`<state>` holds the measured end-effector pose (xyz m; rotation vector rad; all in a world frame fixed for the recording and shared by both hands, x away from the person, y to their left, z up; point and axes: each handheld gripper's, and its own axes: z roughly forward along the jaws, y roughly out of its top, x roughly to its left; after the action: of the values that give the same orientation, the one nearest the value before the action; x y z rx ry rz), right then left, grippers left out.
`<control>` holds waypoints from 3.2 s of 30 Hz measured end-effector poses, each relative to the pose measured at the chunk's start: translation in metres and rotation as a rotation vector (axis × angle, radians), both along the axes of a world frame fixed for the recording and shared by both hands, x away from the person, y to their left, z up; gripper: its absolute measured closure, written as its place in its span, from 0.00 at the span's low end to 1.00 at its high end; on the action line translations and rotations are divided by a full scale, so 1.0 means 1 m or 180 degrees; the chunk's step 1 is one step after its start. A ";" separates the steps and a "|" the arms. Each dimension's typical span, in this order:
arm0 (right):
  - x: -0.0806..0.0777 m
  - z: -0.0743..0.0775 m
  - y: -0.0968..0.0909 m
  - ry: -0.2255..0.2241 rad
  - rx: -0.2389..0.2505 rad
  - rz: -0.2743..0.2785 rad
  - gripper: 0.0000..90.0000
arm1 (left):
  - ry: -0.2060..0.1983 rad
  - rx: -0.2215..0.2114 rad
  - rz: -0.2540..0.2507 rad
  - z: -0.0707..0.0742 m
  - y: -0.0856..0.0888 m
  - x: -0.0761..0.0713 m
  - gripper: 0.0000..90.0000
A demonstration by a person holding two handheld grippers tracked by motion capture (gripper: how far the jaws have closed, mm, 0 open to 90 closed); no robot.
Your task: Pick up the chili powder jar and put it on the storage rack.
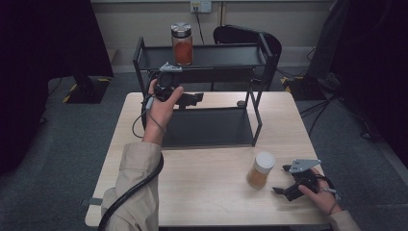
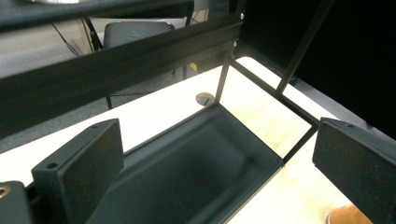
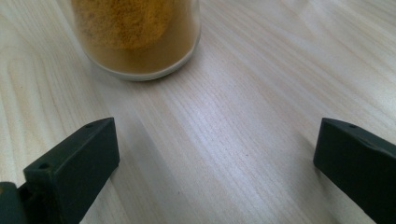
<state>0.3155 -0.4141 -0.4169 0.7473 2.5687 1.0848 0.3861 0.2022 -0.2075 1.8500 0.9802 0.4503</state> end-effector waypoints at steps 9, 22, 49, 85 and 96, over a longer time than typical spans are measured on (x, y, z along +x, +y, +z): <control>0.000 0.000 0.000 -0.0001 0.0001 -0.0001 0.00 | 0.0020 0.0000 -0.0032 -0.017 0.006 -0.005 0.02; 0.000 0.000 0.000 -0.0002 0.0001 -0.0001 0.00 | 0.0105 0.0049 -0.0040 -0.042 0.006 -0.005 0.01; 0.000 0.000 0.000 0.0001 0.0003 -0.0004 0.00 | 0.0169 0.0137 -0.0055 -0.080 0.006 -0.008 0.02; 0.000 0.000 0.000 -0.0001 0.0000 -0.0001 0.00 | 0.0298 0.0124 -0.0033 -0.135 0.007 -0.018 0.02; 0.000 0.000 0.000 -0.0001 0.0000 -0.0001 0.00 | 0.0278 0.0166 -0.0088 -0.149 0.007 -0.023 0.02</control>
<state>0.3154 -0.4140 -0.4170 0.7475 2.5682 1.0846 0.3629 0.2088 -0.3570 1.9415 1.0084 0.3844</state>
